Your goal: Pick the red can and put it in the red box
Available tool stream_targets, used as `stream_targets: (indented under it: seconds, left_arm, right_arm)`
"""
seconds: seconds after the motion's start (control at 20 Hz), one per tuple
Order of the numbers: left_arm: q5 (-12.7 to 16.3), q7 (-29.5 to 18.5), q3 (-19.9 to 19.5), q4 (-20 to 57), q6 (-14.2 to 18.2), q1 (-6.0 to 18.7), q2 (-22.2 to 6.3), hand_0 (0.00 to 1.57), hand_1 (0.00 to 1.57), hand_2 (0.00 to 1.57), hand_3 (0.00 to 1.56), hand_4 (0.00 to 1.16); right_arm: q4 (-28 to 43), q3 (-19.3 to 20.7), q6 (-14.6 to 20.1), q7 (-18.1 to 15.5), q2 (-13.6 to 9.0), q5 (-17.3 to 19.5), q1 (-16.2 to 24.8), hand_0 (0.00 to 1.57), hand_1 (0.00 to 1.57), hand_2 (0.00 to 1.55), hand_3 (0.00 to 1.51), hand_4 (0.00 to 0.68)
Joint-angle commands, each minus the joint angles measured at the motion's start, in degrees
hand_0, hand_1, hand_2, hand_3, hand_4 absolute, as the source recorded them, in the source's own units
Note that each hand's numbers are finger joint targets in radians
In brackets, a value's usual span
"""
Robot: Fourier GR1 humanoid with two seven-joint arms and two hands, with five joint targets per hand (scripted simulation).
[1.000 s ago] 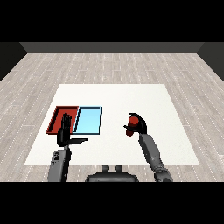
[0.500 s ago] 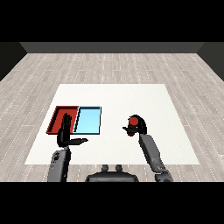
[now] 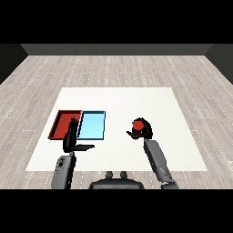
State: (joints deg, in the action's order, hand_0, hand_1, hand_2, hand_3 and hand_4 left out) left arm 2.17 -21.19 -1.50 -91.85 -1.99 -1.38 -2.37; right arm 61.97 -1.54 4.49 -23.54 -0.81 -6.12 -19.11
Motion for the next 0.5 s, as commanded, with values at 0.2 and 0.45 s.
stream_targets:
  seconds: [0.2, 0.45]
  left_arm:
    - [-1.7, 4.9, 6.4, -1.5, 1.2, 1.6, 2.3, 0.0, 0.0, 0.0, 0.0, 0.0]
    - [-0.4, 7.9, 15.5, 4.4, 8.2, 8.9, 2.3, 0.0, 0.0, 0.0, 0.0, 0.0]
  right_arm:
    - [14.1, -1.6, 1.1, 6.6, 0.6, -0.5, 3.8, 1.44, 1.44, 1.45, 1.42, 0.651]
    - [9.3, -3.0, 2.5, 3.4, 0.8, -1.8, -0.5, 1.43, 1.43, 1.44, 1.42, 0.649]
